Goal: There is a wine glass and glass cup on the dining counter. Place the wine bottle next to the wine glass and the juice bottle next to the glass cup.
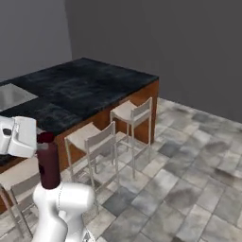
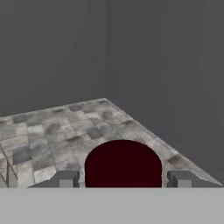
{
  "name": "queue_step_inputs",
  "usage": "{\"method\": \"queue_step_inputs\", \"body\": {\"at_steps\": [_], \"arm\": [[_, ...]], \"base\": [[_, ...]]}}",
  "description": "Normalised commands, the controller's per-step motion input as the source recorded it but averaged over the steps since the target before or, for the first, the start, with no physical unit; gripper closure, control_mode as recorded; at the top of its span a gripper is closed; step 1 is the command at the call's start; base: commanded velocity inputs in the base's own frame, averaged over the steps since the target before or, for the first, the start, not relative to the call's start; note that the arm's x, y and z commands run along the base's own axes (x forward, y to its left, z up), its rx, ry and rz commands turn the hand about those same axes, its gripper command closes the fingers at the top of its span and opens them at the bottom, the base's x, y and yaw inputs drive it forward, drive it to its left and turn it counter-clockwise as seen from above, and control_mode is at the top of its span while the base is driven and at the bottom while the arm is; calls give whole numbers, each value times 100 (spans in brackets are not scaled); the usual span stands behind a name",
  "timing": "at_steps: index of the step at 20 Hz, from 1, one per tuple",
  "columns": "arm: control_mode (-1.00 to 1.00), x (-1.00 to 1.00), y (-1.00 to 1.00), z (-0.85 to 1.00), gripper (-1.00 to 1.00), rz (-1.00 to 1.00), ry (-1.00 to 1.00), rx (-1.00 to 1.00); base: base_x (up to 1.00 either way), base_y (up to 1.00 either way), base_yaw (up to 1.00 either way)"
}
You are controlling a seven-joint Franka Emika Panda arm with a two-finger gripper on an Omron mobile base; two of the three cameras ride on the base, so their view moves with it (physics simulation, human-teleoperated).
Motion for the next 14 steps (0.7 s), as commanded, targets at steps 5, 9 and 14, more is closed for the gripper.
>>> {"method": "queue_step_inputs", "body": {"at_steps": [5, 9, 14], "arm": [[100, 0, 0, 0, 100, 0, 0, 0], [100, 0, 0, 0, 100, 0, 0, 0], [100, 0, 0, 0, 100, 0, 0, 0]], "base": [[26, -4, 84], [2, -15, 84], [0, -18, 79]]}}
